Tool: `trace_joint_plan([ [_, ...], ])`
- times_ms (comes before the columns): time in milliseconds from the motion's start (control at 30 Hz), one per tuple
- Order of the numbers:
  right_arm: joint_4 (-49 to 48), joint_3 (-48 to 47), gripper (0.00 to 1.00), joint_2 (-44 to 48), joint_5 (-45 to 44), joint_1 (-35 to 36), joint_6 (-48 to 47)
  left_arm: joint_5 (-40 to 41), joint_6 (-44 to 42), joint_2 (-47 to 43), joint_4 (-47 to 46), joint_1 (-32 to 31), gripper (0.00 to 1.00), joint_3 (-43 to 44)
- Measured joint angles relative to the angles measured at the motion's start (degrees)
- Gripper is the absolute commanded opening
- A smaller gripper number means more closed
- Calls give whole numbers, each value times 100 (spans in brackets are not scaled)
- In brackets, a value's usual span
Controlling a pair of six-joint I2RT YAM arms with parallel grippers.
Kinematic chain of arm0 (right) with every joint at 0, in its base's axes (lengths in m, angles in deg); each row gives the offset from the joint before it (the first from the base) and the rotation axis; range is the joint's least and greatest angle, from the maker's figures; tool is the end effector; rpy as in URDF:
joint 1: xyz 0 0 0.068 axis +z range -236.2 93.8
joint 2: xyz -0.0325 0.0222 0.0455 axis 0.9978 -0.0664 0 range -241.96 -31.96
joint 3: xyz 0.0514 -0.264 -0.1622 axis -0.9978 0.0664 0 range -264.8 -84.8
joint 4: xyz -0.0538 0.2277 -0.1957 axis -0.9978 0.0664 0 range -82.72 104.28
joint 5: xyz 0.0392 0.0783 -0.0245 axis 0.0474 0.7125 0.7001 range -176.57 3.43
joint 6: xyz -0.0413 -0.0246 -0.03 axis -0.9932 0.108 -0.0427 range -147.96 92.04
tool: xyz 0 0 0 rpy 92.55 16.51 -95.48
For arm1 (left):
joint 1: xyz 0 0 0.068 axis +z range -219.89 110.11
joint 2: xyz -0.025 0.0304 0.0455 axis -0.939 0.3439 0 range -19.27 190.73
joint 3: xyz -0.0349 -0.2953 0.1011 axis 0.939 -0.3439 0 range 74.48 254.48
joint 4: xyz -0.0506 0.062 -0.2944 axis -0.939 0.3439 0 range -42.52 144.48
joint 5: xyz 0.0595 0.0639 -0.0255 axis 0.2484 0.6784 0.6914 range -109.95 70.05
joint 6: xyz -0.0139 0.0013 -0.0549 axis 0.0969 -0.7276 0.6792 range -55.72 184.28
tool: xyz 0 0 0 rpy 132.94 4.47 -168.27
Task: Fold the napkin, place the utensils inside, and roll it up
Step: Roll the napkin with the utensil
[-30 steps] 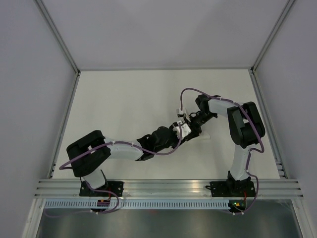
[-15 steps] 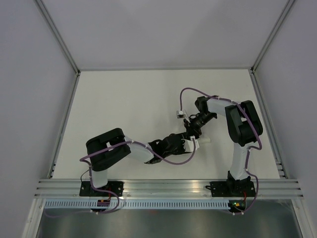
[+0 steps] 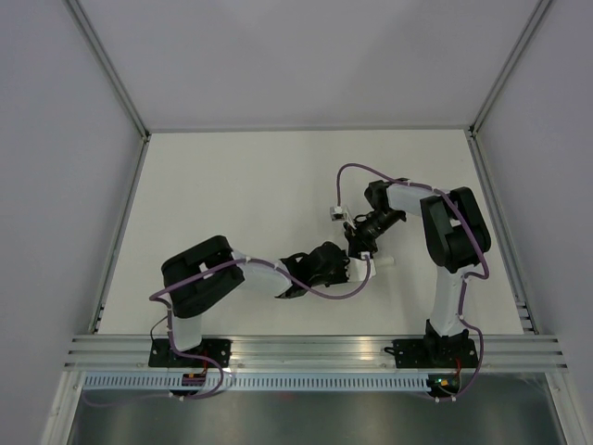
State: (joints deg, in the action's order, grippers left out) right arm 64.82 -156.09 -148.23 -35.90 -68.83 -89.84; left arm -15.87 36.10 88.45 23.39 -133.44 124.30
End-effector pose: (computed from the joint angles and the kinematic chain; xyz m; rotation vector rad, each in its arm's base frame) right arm 0.3559 0.1434 0.1283 -1.6158 2.1719 1.2971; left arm 0.1865 -0.3685 0.1275 1.5301 1.5419 -0.2786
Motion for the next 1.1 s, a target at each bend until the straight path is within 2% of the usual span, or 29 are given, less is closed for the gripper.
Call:
trace_joint_plan([
  [167,109,-2,61,92,-15,2,188,-238,2,-2,208,85,2,127],
  [233,197,-17,65,120,-13,-7,229,-326,2,2,295,118,2,179],
  [267,256,-55,84,122,-35,-20,238,-354,4,13,337,125,2,216],
  [300,289,-96,86,122,-61,-33,304,-382,4,26,376,138,2,251],
  [467,413,-409,87,151,-157,-356,321,-544,13,61,568,212,2,398],
  [667,411,-905,87,157,199,-1257,396,-872,125,76,844,365,2,562],
  [833,431,-927,84,387,717,-2181,426,-1493,393,258,1447,669,2,1082],
  [967,271,-616,83,1108,927,-2861,426,-2232,697,483,2094,1016,2,1626],
  [1100,-503,444,83,2304,870,-2990,608,-2924,940,780,2739,1314,2,2194],
])
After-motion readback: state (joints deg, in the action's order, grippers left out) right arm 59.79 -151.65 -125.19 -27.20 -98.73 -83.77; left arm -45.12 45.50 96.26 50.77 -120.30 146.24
